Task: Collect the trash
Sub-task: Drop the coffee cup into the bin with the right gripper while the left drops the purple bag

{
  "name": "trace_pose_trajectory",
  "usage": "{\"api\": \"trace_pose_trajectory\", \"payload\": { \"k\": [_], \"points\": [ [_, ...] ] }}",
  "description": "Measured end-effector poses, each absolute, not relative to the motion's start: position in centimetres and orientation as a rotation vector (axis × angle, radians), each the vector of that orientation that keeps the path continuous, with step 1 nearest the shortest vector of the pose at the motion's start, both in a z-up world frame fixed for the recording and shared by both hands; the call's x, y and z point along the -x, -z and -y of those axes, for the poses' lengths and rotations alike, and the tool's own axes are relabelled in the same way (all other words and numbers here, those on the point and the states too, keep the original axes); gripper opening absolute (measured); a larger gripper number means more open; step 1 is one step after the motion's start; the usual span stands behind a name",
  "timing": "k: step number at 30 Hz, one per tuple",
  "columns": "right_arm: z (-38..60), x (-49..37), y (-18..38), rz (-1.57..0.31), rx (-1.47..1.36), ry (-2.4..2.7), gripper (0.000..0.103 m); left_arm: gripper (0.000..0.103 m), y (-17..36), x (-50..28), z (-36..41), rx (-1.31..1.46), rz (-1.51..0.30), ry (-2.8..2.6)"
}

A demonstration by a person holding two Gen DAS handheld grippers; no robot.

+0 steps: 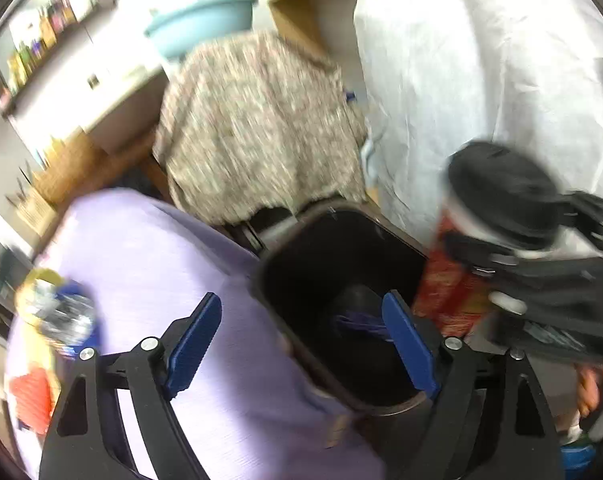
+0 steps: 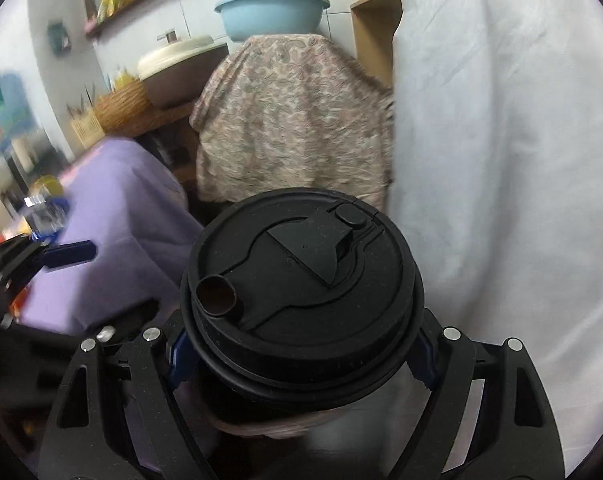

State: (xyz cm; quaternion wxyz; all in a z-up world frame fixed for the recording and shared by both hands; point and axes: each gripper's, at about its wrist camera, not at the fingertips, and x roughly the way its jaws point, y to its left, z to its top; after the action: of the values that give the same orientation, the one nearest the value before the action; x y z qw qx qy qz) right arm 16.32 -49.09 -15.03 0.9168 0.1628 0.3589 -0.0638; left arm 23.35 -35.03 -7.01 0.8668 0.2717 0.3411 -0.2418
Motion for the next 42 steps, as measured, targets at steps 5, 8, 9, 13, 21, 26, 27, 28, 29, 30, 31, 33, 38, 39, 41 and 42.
{"api": "trace_pose_trajectory", "payload": {
  "k": [5,8,9,13,21,26,27,28,29,30,31,33,38,39,41,42],
  "points": [
    [47.5,-19.7,16.8,-0.77,-0.321,0.16,0.081,0.094,5.4,-21.3,31.4,-0.533,-0.618,0.462],
    [47.5,-21.9,18.8,-0.828,-0.361,0.17,0.081,0.094,5.1,-20.9,29.3,-0.525,-0.604,0.426],
    [47.3,-22.6,19.6,-0.857,-0.36,0.177,0.081,0.094,4.9,-20.8,28.6,-0.506,-0.607,0.42],
    [45.8,-25.5,23.2,-0.961,-0.32,0.184,0.081,0.094,4.4,-20.9,26.4,-0.421,-0.64,0.418],
    [44.4,-30.5,28.7,-1.121,-0.244,0.233,0.081,0.096,3.3,-20.4,23.4,-0.34,-0.643,0.396],
    [44.6,-31.9,31.0,-1.197,-0.219,0.277,0.082,0.097,3.4,-19.6,21.5,-0.29,-0.658,0.383],
    [44.7,-32.2,31.3,-1.209,-0.225,0.282,0.082,0.097,3.6,-19.6,21.2,-0.285,-0.663,0.375],
    [44.8,-32.3,31.5,-1.217,-0.229,0.28,0.082,0.097,3.6,-19.5,20.9,-0.282,-0.666,0.37],
    [44.7,-32.4,31.5,-1.22,-0.23,0.274,0.085,0.097,3.7,-19.5,20.8,-0.279,-0.667,0.368],
    [44.6,-32.5,31.6,-1.227,-0.232,0.264,0.088,0.097,3.7,-19.4,20.6,-0.273,-0.669,0.366],
    [44.4,-32.5,31.5,-1.233,-0.229,0.259,0.09,0.097,3.7,-19.4,20.5,-0.267,-0.671,0.366],
    [44.1,-32.4,31.2,-1.227,-0.195,0.279,0.092,0.097,3.5,-19.2,20.1,-0.257,-0.667,0.366],
    [44.1,-30.7,29.9,-1.197,-0.248,0.266,0.092,0.097,3.3,-18.8,19.0,-0.236,-0.66,0.366],
    [44.0,-30.3,29.4,-1.183,-0.255,0.257,0.092,0.097,3.3,-18.7,18.7,-0.231,-0.662,0.365],
    [43.6,-29.0,28.0,-1.142,-0.26,0.24,0.092,0.097,3.4,-18.5,18.2,-0.219,-0.667,0.366],
    [43.3,-28.2,27.1,-1.116,-0.262,0.228,0.092,0.097,3.5,-18.5,17.9,-0.21,-0.673,0.367]
  ]
}}
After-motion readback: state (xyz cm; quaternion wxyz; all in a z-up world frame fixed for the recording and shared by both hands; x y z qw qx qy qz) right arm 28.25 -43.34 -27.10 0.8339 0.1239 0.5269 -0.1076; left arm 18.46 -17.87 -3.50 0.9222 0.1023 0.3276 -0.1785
